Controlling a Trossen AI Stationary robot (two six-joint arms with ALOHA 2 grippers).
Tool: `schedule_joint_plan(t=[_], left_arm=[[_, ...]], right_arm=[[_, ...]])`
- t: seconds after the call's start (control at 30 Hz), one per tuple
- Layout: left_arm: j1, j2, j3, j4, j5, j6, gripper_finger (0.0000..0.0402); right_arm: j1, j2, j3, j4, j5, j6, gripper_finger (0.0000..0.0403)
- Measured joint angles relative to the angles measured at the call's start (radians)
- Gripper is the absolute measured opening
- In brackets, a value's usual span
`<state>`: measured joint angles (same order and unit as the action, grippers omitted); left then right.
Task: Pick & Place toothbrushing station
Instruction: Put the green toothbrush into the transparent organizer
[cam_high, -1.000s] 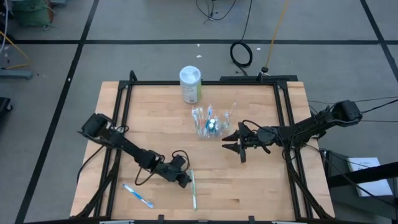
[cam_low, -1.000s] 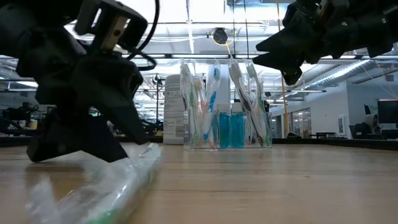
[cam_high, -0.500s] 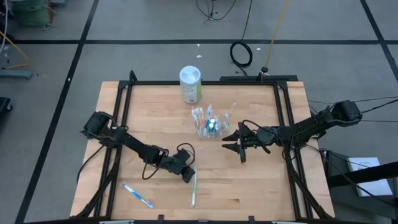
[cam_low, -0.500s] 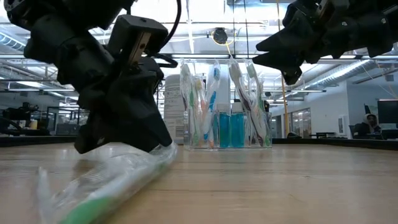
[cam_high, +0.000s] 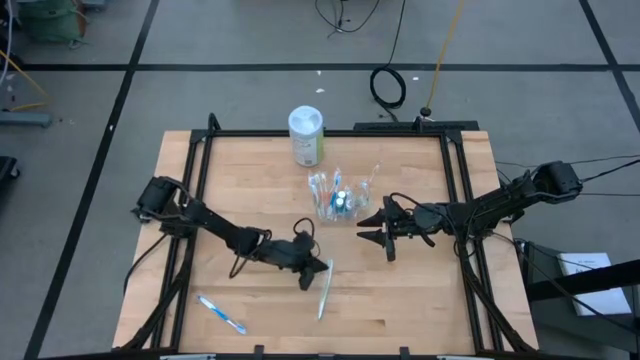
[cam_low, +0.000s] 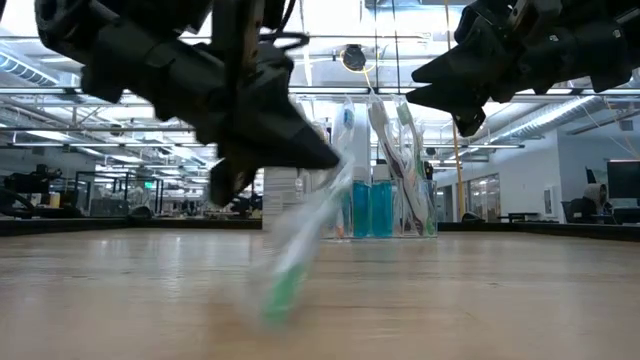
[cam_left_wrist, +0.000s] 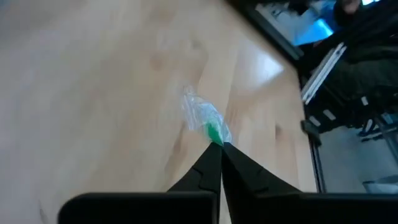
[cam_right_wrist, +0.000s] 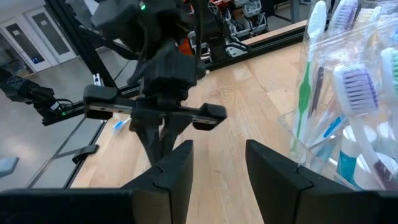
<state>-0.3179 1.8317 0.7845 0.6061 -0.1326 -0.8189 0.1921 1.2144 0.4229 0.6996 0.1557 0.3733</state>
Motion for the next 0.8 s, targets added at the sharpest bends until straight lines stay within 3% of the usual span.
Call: schedule_joint_plan(t=[0.47,0.8], left_arm=[[0.141,0.0,0.001,0.296,0.003,0.346,0.0008],[0.185,0.0,0.108,0.213,0.032,0.595,0.0003]], right_arm=[[0.0,0.011,0.0,0.015,0.0,0.009,0.0139],[-0.002,0.149,0.0,0.192,-0.03,0.111,0.0139]])
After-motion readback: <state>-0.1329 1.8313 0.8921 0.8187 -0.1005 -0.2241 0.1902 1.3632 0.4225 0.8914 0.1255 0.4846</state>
